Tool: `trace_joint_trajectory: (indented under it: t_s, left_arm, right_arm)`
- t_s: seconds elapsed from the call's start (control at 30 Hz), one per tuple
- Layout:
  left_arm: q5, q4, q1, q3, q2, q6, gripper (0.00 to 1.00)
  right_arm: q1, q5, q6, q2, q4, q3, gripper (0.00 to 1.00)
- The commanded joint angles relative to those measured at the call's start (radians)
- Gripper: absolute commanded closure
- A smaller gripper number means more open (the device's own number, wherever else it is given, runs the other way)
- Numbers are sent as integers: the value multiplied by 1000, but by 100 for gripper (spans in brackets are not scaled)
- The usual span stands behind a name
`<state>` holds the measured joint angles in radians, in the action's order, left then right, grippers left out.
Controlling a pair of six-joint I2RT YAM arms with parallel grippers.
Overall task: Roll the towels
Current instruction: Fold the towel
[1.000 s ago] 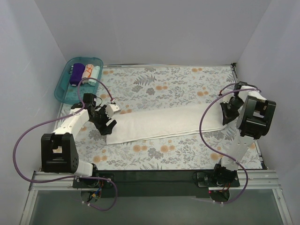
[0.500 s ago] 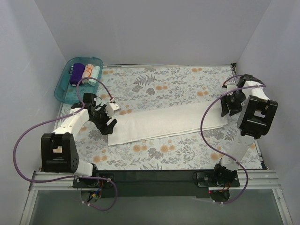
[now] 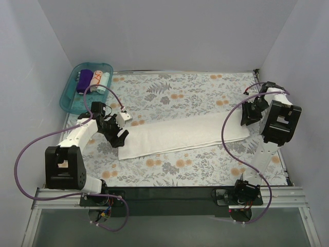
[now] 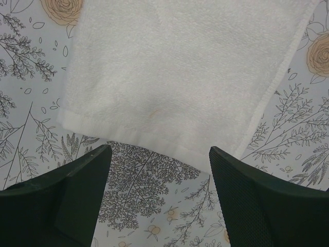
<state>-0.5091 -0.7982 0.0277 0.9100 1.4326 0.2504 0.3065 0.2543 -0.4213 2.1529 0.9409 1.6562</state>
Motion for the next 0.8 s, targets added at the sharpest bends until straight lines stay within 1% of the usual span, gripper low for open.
trace_joint_trajectory:
  t_s: [0.0, 0.1, 0.13, 0.2, 0.33, 0.43, 0.6, 0.77]
  left_arm:
    - [-25, 24, 1, 30, -11, 6, 28]
    - [-28, 27, 1, 41, -9, 1, 28]
    - [-28, 27, 1, 43, -8, 0, 28]
    - [-23, 27, 1, 47, -9, -3, 27]
    - [-3, 25, 1, 58, -14, -17, 21]
    - [4, 34, 1, 61, -20, -33, 20]
    - [-12, 28, 1, 84, -1, -49, 20]
    - [-26, 25, 1, 101, 14, -60, 20]
  right_arm:
    - [-4, 36, 12, -4, 10, -55, 64]
    - [-3, 54, 7, -14, 15, -72, 78]
    - [2, 63, 6, -19, 15, -70, 87]
    - [16, 75, 4, -30, 24, -50, 99]
    - [46, 62, -22, -59, 52, 31, 99]
    - [57, 63, -40, -94, 65, 80, 99]
    - [46, 124, -51, -140, 94, 70, 99]
    - [10, 207, -50, -180, 119, 4, 99]
